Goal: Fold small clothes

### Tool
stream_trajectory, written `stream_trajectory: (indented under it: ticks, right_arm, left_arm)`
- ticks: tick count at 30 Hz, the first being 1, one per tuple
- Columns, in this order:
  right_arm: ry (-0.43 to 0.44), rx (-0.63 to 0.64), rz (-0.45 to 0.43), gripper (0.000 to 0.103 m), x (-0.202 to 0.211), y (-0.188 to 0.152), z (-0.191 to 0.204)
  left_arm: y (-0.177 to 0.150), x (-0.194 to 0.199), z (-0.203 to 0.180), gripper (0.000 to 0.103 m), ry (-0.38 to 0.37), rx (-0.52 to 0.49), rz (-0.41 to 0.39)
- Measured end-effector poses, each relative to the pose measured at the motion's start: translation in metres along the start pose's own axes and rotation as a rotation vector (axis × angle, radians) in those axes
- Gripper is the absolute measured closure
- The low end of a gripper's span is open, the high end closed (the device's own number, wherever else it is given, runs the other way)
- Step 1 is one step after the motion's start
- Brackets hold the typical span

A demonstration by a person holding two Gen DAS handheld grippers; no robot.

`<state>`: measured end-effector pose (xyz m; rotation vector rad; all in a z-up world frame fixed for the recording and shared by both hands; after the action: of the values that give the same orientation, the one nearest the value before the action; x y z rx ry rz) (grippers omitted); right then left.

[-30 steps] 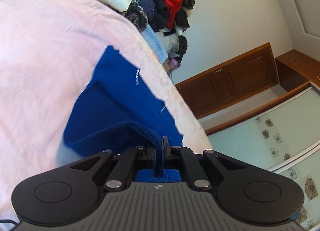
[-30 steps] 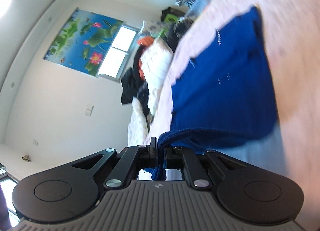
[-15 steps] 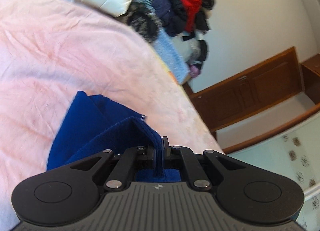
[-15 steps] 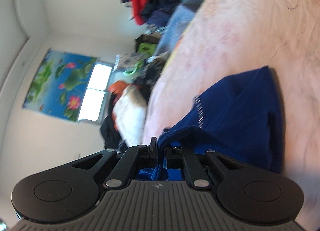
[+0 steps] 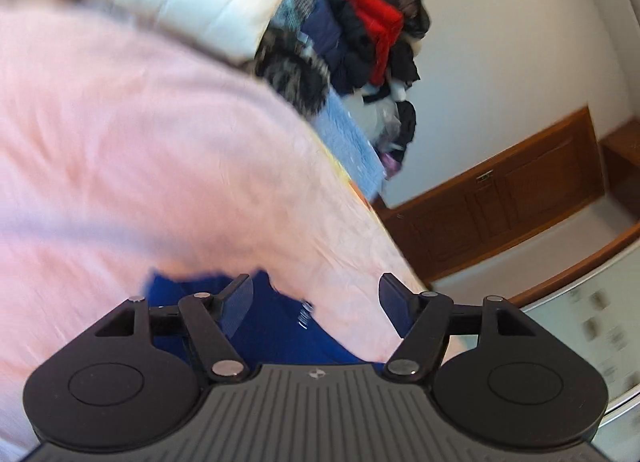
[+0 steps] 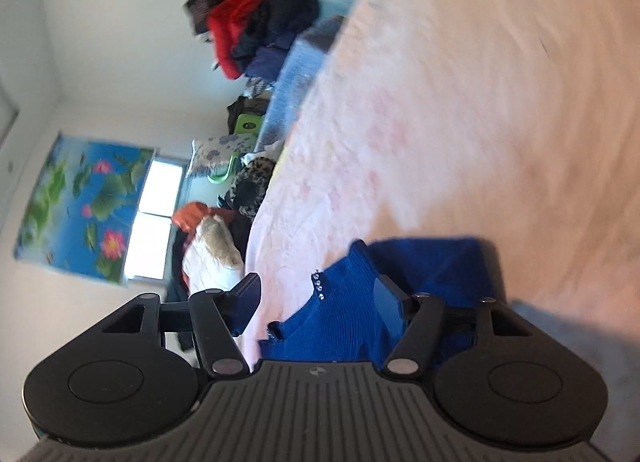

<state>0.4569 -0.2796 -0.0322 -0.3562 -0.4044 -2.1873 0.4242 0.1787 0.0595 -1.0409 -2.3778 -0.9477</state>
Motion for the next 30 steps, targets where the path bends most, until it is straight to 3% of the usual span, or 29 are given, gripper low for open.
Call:
stream_trajectory:
  ticks: [2, 3, 5, 7, 10, 15, 17, 19, 24, 27, 29, 30]
  right_arm:
    - [-0.139, 0.188, 0.013, 0.042, 0.007, 0.0, 0.018]
    - [-0.222, 0.268, 0.02, 0.043, 0.004, -0.001, 0.024]
    - [-0.327, 0.371, 0.058, 0.053, -0.006, -0.003, 0.029]
    - [-0.375, 0.388, 0.107, 0.06, -0.019, -0.002, 0.027]
    - [-0.399, 0.396, 0.129, 0.061, -0.035, -0.001, 0.025]
    - [-0.384, 0.422, 0.141, 0.062, -0.047, -0.001, 0.03]
    - [-0.386, 0.436, 0.147, 0.07, -0.051, -0.001, 0.032]
    - [-0.394, 0.443, 0.144, 0.087, -0.054, 0.001, 0.031]
    - [-0.375, 0.438, 0.142, 0.087, -0.051, 0.001, 0.026]
    - [-0.38, 0.439, 0.147, 0.088, -0.051, 0.001, 0.024]
    - [-0.38, 0.431, 0.143, 0.093, -0.051, 0.001, 0.025]
    - [-0.377, 0.42, 0.131, 0.094, -0.05, 0.002, 0.027]
  left_arm:
    - [-0.002, -0.001, -0.013, 0.035, 0.174, -0.176, -0.022]
    - [-0.007, -0.007, -0.017, 0.035, 0.216, -0.247, -0.001]
    - [-0.014, -0.023, -0.018, 0.035, 0.255, -0.303, 0.061]
    - [-0.02, -0.036, -0.019, 0.035, 0.288, -0.339, 0.073]
    - [-0.03, -0.049, -0.019, 0.035, 0.378, -0.417, 0.043]
    - [-0.034, -0.068, -0.019, 0.035, 0.411, -0.465, 0.086]
    - [-0.033, -0.074, -0.021, 0.039, 0.414, -0.476, 0.091]
    - [-0.033, -0.083, -0.024, 0.05, 0.423, -0.493, 0.109]
    - [-0.04, -0.099, -0.034, 0.049, 0.46, -0.564, 0.114]
    - [-0.042, -0.104, -0.034, 0.063, 0.49, -0.57, 0.121]
    - [-0.044, -0.104, -0.039, 0.09, 0.506, -0.604, 0.121]
    - [-0.045, -0.103, -0.043, 0.091, 0.526, -0.616, 0.115]
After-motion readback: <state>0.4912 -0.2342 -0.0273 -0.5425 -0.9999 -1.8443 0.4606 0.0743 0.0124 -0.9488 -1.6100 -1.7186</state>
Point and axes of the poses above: each gripper's, at about its wrist camera, not at the fingertips, and x roughly against the way its jaws point, z to its left, y to its top, the point moved 3 cm from there along -x, roughly the way its jaws point, and after that the axes turned 8 degrees about z, right-handed, at the moved point
